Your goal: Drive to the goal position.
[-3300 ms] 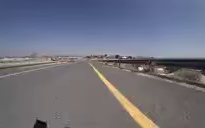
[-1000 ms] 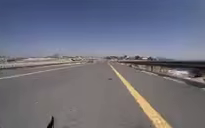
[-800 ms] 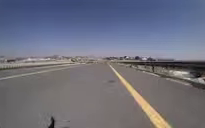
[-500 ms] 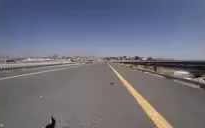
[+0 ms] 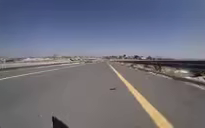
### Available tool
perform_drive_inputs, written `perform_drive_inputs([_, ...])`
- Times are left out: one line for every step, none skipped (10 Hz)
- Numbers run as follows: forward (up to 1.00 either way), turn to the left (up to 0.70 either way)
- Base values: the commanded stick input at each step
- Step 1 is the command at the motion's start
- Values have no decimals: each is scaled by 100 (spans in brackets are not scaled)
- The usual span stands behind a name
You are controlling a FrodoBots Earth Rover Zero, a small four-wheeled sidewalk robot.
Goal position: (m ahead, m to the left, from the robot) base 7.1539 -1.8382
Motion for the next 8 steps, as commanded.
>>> perform_drive_inputs([100,0])
perform_drive_inputs([100,0])
perform_drive_inputs([100,0])
perform_drive_inputs([100,0])
perform_drive_inputs([100,0])
perform_drive_inputs([100,0])
perform_drive_inputs([100,0])
perform_drive_inputs([100,0])
